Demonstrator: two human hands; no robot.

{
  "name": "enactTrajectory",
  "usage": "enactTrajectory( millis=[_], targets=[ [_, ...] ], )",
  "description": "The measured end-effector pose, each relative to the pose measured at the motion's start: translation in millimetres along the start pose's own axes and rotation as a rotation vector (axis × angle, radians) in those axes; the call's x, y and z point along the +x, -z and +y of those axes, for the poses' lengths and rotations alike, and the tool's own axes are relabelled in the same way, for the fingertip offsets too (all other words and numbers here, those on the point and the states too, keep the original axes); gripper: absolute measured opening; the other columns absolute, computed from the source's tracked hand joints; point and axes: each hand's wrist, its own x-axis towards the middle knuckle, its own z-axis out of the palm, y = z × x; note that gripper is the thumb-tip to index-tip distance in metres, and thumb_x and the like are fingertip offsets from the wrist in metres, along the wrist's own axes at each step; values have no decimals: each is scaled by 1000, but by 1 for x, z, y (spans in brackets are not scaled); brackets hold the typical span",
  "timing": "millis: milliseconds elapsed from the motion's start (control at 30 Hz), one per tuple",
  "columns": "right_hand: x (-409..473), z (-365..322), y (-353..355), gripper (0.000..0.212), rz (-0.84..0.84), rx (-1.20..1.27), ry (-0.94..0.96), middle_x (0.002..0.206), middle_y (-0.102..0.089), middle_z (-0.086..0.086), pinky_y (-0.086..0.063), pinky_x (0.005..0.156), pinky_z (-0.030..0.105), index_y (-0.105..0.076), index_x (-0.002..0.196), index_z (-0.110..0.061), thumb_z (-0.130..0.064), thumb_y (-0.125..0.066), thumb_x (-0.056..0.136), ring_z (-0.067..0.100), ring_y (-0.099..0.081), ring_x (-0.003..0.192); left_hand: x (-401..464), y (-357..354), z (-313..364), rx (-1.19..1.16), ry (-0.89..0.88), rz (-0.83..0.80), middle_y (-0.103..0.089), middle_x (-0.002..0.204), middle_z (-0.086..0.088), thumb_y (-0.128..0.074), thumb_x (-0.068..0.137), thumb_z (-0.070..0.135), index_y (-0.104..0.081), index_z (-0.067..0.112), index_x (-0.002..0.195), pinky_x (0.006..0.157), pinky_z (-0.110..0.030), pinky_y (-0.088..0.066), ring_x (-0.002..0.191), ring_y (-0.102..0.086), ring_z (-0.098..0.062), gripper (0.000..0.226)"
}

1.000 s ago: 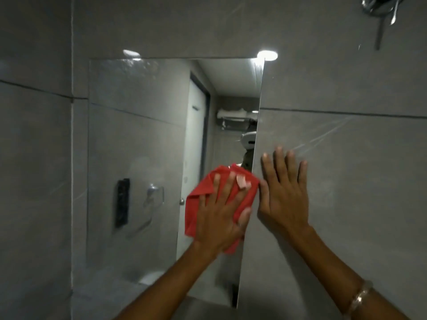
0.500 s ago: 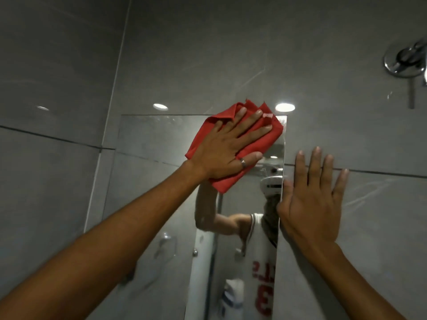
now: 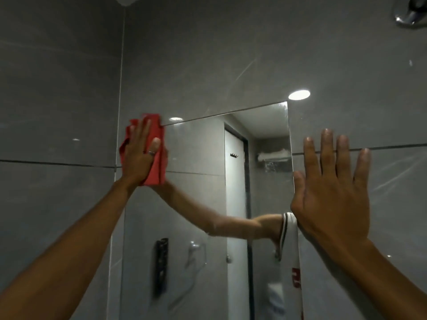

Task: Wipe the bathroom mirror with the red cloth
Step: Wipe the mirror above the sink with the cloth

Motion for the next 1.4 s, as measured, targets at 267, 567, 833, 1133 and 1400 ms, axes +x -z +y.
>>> enactTrajectory(
  millis=[267,567,833,1133,1400],
  targets=[
    [-1,-2,4,73,-24,31,4,175,10,15,0,129,62,1,167,-14,-48,-16,105,35,8,162,-64,-19,2,84,-104,-52,-3,174,5,-31,108,45,-14,27,166,131,-47,3,162,-1,-19,63],
    [-2,-7,9,71,-45,77,-21,175,12,13,-1,129,63,5,167,-18,-48,-14,106,34,10,162,-168,-27,0,107,-65,-68,-6,175,-6,-29,107,43,-15,20,165,130,-43,8,162,-1,-24,64],
    [-46,-4,14,66,-130,63,25,176,6,12,-2,129,61,6,167,-22,-43,-23,112,37,4,162,-224,-33,2,89,397,65,-10,174,-10,-24,104,54,-13,17,165,130,-53,-2,161,-6,-31,73],
    [-166,9,8,65,-180,34,123,174,-7,15,-10,127,64,-8,168,-22,-39,-30,110,40,-9,160,-330,-21,-69,-50,482,69,-10,172,-7,-37,104,51,-19,8,163,128,-60,-12,161,-7,-32,75],
    [-184,12,-3,63,-173,18,109,172,-12,19,-25,120,71,-7,168,-22,-39,-28,111,47,-8,156,-426,-38,-67,100,-19,-151,6,175,6,-30,106,55,-7,32,166,129,-52,2,161,3,-29,68]
  ],
)
